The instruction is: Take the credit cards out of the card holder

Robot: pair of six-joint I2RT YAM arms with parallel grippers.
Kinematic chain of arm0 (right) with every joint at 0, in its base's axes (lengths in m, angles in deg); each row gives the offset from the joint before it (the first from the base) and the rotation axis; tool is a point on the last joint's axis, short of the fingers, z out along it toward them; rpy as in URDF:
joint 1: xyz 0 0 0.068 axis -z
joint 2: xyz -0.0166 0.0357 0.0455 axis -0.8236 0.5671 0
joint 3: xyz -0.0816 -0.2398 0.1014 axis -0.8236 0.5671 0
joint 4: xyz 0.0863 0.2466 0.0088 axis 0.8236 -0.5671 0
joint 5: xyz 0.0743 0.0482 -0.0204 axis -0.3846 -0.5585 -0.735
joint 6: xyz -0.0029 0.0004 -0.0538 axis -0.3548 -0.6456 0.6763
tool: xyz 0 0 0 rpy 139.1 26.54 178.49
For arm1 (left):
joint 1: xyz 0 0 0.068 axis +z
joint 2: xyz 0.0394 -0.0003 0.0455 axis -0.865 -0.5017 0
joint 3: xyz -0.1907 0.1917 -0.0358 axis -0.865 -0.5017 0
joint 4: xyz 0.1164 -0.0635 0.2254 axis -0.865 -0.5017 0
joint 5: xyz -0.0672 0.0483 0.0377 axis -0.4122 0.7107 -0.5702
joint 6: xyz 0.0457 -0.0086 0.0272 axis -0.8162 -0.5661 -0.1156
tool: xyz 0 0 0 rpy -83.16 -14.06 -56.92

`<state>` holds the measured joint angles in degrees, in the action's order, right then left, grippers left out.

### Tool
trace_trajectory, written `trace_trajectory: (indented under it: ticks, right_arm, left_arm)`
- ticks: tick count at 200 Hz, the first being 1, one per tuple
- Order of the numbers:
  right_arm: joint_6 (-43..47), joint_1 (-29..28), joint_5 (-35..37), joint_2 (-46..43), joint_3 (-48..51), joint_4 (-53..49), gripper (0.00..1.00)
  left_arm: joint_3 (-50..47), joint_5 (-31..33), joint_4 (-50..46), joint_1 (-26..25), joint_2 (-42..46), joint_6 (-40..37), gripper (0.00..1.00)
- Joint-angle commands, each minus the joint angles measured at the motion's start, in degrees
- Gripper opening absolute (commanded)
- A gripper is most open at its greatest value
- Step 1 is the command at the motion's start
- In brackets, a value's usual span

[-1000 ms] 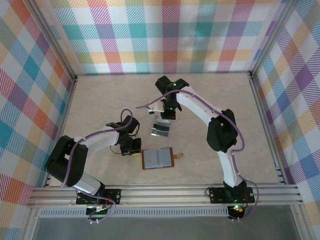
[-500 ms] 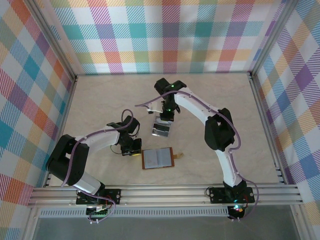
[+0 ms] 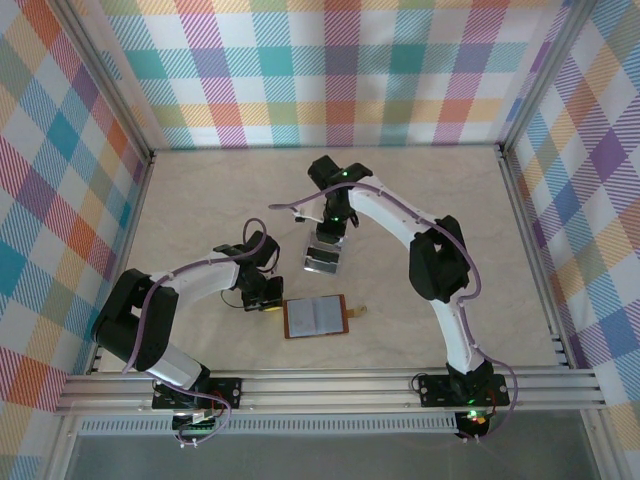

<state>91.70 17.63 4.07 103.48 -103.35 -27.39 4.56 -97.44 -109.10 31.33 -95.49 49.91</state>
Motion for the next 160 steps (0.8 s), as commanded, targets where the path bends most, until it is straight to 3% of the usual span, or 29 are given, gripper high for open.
trace_trajectory:
  ticks: [1, 41, 93, 160]
  right_arm:
    - [-5.41, 0.38, 0.12, -3.67, 3.19, 5.9, 0.34]
    - [-9.18, 0.39, 5.29, -4.94, 8.5, 13.78, 0.35]
    - [-9.88, 0.26, 2.21, -8.73, 12.31, 17.26, 0.35]
    - [-10.51, 0.31, 7.52, -6.7, 13.02, 20.12, 0.35]
  left_arm:
    - [0.91, -0.97, 0.53, 0.69, -1.06, -0.66, 0.06]
    - [1.13, -1.35, 0.76, 0.71, -1.42, -0.86, 0.06]
    - [1.39, -1.51, 0.63, 0.69, -1.53, -1.05, 0.06]
    - [1.84, -1.35, -0.08, 0.7, -1.42, -1.55, 0.06]
